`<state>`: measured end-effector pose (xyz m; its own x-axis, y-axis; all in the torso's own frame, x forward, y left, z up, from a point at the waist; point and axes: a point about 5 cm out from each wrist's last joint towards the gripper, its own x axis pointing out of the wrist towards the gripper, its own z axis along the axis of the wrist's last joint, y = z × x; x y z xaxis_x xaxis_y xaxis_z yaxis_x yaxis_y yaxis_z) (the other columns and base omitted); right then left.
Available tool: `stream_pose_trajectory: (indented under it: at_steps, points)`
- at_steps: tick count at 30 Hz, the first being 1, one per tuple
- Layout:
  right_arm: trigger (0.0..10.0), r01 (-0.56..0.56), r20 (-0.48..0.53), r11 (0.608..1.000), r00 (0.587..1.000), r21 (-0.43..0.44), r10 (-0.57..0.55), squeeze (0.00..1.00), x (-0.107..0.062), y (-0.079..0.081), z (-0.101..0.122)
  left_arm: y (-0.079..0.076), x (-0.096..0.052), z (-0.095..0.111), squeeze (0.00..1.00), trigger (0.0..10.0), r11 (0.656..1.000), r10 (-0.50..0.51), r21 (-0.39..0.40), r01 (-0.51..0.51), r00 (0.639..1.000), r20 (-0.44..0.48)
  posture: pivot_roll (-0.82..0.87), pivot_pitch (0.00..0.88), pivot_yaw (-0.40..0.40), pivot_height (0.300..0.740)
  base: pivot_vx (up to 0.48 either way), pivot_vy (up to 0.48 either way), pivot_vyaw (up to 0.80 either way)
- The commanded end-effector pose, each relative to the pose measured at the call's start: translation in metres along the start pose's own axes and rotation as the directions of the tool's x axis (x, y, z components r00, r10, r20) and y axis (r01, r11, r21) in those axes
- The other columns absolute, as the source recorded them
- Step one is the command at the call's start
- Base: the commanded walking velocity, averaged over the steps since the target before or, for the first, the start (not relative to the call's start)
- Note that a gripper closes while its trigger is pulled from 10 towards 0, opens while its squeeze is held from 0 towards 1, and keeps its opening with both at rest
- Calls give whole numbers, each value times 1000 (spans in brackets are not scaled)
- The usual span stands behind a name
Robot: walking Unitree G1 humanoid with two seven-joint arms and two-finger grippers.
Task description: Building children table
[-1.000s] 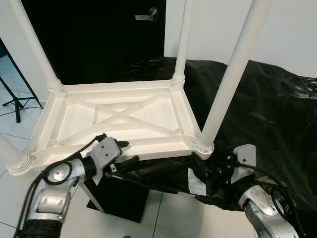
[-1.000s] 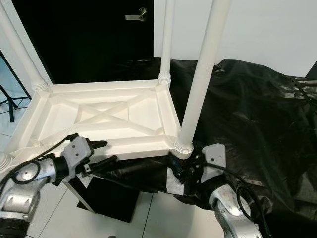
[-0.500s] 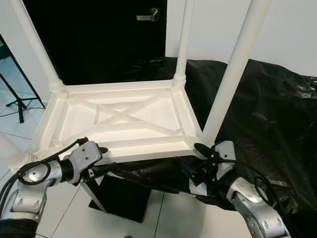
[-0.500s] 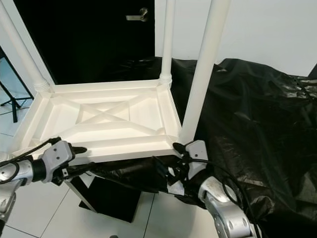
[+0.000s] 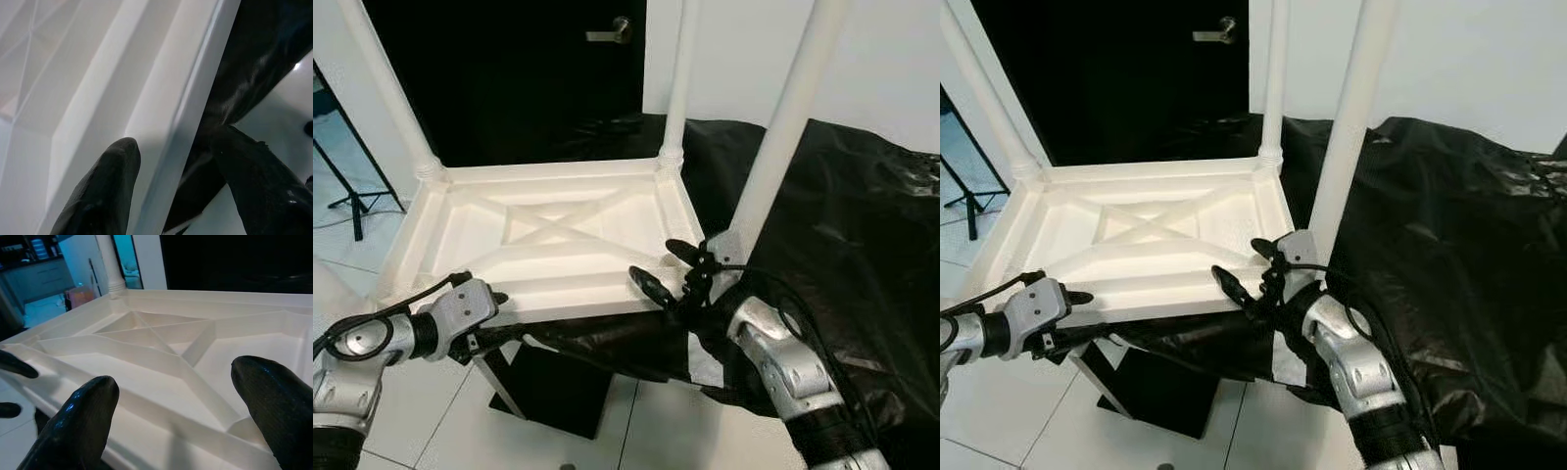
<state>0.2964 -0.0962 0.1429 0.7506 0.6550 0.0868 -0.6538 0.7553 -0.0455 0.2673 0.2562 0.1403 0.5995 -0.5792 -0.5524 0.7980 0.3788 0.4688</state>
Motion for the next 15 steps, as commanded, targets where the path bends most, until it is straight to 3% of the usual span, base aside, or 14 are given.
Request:
stream_pose_trajectory:
  at_steps: [1,7,15]
  points:
    - [10000,33,9,999,999,-11,-32,0,-2,-9,2,2,0,-4,0,10000,1000,10,30,-9,999,-36,61,0,-14,740,0,0,0]
    - [10000,131,52,991,990,-11,-130,0,-5,-27,8,8,4,-11,0,10000,996,46,80,-39,995,-90,53,0,-8,740,0,0,0]
    - [10000,231,85,973,970,-13,-229,0,-10,-40,9,27,12,-8,0,10000,981,166,110,-159,985,-56,41,0,0,740,0,0,0]
